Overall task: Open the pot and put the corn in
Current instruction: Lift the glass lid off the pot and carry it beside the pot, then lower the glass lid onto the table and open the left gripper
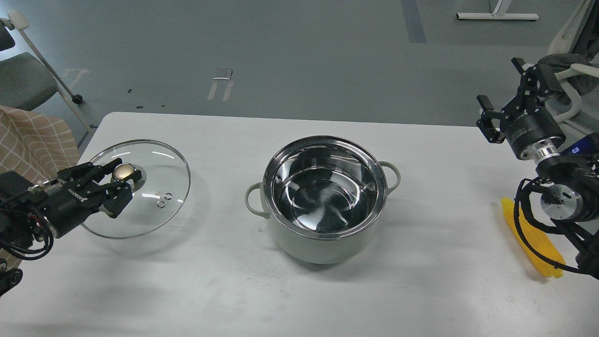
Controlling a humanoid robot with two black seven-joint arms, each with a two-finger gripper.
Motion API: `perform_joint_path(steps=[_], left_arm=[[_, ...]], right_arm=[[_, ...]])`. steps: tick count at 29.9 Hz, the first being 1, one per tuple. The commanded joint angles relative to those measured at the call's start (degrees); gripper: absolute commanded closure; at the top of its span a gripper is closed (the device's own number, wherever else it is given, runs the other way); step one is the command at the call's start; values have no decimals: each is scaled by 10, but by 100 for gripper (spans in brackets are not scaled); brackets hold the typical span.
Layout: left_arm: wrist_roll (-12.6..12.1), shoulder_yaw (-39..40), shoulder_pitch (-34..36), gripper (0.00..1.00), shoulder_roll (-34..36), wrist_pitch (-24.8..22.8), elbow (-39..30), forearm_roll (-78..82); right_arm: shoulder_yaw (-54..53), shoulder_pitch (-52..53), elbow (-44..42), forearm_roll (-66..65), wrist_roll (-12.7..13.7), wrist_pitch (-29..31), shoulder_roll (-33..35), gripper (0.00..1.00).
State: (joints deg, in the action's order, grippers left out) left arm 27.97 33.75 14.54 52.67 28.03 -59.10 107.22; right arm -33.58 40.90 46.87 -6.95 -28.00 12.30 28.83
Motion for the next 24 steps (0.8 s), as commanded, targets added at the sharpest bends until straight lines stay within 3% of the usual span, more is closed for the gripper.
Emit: perform_joint_path(steps=[1,24], left_arm=[[0,0,-3,88,-16,0,5,-1],[0,0,-21,76,-70,0,60,4]], right_arm=[[0,-4,1,0,0,0,0,0],[0,-9,1,0,0,0,2,0]])
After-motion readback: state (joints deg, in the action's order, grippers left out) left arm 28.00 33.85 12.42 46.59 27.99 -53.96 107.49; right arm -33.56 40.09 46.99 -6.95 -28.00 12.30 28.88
